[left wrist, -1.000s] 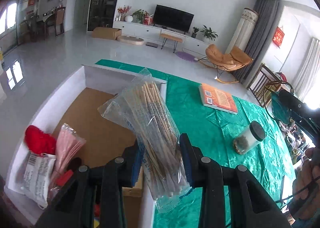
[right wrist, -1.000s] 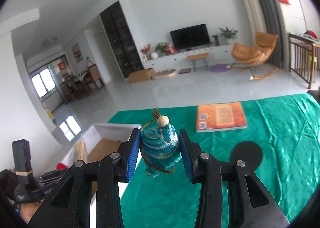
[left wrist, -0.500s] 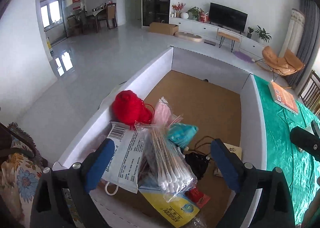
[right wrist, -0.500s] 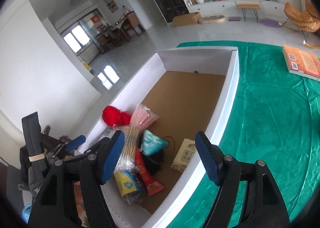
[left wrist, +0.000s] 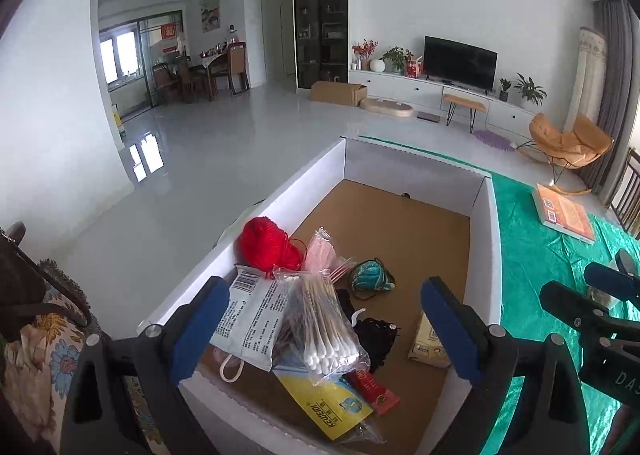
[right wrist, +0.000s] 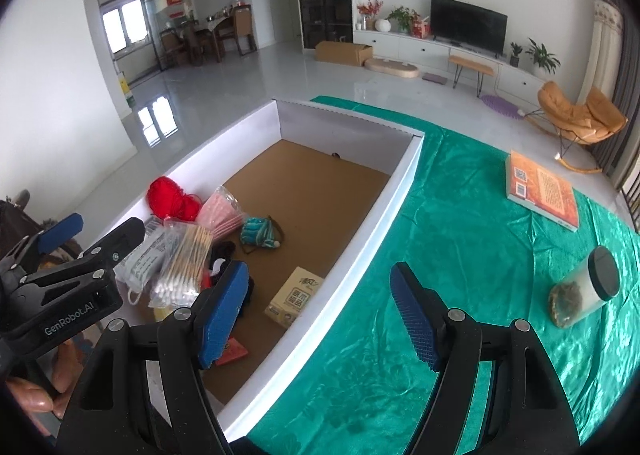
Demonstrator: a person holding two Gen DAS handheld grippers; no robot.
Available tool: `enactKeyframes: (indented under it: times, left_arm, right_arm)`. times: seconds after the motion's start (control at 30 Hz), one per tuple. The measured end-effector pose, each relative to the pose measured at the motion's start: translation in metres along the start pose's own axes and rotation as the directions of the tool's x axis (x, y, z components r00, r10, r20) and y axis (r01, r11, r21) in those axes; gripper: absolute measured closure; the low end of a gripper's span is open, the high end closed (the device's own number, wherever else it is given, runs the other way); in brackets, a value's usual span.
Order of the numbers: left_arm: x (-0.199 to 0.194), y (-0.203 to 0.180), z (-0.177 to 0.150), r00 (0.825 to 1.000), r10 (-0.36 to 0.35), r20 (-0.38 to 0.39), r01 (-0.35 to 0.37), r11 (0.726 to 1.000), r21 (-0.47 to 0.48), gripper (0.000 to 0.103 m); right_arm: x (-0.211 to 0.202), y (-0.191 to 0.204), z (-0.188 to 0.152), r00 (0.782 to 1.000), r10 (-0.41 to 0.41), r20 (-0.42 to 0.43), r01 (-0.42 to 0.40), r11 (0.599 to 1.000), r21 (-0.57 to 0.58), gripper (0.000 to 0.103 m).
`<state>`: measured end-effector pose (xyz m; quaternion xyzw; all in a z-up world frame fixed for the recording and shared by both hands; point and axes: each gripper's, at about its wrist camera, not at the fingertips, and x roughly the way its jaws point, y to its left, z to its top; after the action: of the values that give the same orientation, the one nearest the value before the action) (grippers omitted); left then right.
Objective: Organize soft objects
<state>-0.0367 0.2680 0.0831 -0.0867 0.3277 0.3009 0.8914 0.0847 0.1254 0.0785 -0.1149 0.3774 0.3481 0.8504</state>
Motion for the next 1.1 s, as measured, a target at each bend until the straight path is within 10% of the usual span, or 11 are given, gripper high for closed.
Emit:
enactKeyframes:
  times: [1.1]
  left_arm:
    - [-0.008,0.001,-0.006,0.995,0.091,0.027,-0.093,0.994,0.059,0.006]
  right_arm:
    - [-0.003,0.004,-0.017,0.999,-0.011,0.032,0.011,1.0,-0.004,0.026]
